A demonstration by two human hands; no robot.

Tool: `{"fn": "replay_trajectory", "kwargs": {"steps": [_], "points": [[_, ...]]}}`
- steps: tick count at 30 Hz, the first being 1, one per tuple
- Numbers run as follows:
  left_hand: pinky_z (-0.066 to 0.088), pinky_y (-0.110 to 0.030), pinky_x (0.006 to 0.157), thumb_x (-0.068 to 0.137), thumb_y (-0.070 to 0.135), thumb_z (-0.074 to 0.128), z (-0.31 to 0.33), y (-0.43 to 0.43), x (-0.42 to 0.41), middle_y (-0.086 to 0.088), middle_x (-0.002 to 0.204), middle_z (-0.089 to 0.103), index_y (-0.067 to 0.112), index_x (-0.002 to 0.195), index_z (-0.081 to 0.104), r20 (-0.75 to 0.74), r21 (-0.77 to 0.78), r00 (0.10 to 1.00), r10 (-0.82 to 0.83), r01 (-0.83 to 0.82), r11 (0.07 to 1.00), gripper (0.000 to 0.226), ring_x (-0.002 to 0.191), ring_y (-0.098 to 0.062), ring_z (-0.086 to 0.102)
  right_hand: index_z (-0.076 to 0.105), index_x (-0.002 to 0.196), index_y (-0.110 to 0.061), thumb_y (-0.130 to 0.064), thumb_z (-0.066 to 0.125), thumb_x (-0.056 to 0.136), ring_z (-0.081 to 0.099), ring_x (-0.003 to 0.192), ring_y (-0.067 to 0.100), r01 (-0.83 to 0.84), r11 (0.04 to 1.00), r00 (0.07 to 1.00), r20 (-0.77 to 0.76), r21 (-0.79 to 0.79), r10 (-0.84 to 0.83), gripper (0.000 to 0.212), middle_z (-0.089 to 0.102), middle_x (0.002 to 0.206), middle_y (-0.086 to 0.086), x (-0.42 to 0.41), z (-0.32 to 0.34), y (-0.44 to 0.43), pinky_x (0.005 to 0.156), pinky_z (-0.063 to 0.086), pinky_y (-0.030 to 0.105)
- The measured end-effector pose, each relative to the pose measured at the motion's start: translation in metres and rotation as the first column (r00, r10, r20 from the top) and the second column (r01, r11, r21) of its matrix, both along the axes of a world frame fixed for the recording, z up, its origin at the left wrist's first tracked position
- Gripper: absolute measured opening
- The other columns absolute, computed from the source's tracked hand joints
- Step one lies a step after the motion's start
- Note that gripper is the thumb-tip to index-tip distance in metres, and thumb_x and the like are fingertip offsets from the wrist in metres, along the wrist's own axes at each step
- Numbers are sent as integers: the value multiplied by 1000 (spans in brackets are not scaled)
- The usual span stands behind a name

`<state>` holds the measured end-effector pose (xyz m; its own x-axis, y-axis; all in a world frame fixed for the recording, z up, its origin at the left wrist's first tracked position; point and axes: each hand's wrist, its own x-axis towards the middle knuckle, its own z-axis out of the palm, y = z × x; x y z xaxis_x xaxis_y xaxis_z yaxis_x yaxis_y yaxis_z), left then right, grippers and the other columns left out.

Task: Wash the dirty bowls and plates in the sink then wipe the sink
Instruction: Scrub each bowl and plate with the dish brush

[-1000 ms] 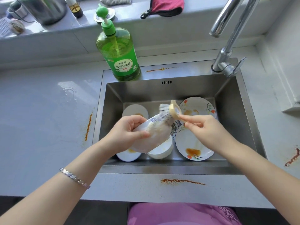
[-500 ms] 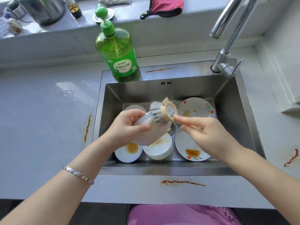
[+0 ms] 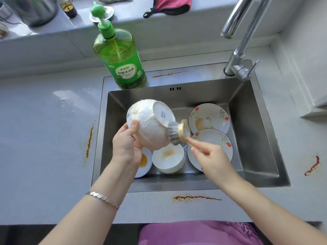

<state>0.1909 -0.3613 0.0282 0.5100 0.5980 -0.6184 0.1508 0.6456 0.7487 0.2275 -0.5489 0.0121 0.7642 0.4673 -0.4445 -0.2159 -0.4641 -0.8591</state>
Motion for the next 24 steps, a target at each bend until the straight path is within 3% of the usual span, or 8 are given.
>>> {"fn": "replay_trajectory", "kwargs": {"steps": [3,7,11,13,16,18,20,24], "points": [[53,-36,77,90,9,57,-3,0,2,-7,97,66,5,108,63,-117,183,992,-54,75,980,19,87,-21,62,56,124,-38,-17,46,95,57,72,-8,-93,991,991,88,-93,102,36,68,92,-18,-6,3,7,65,41,10],[51,-29,59,87,9,62,-2,0,5,-2,83,66,14,86,64,-206,342,963,-174,237,909,5,74,-16,61,56,123,-38,-19,47,94,62,100,20,-63,988,978,186,-141,89,36,71,105,2,4,2,12,89,49,39],[47,-18,48,85,4,62,-3,-5,1,-6,77,65,6,87,64,-220,307,952,-211,273,912,3,64,-15,60,58,123,-35,-18,48,94,62,90,13,-2,988,983,183,-154,30,35,70,93,-11,26,-9,13,82,50,32],[49,-22,52,87,7,61,-2,-4,0,-6,83,66,4,98,64,-199,248,963,-181,228,942,12,70,-17,61,59,122,-33,-17,49,94,61,103,14,18,987,986,165,-163,10,34,69,106,-9,29,-19,7,90,49,33],[51,-28,60,90,10,58,-2,1,2,-5,92,67,5,105,63,-163,206,981,-105,138,969,17,79,-17,63,58,123,-34,-16,48,94,58,69,-7,-36,989,995,84,-145,49,35,66,77,-24,12,-21,-1,68,44,18],[52,-30,64,90,9,58,-5,1,4,-6,93,67,7,98,64,-176,202,982,-66,102,974,11,82,-19,63,56,120,-43,-19,47,95,54,59,0,-73,992,993,83,-104,81,36,71,86,-14,0,-13,1,61,43,22],[52,-31,66,90,8,59,-8,-4,3,-7,90,67,8,91,64,-213,170,976,-48,86,982,6,82,-21,63,56,119,-45,-19,46,95,61,76,11,-73,993,985,152,-89,86,36,72,101,2,-1,-4,8,73,50,33],[51,-29,60,89,6,59,-12,-14,0,-8,82,67,2,101,64,-262,118,955,-142,178,977,14,72,-19,63,56,125,-35,-19,45,95,57,111,19,-55,984,971,221,-172,93,35,68,115,-3,24,-5,20,93,48,39]]}}
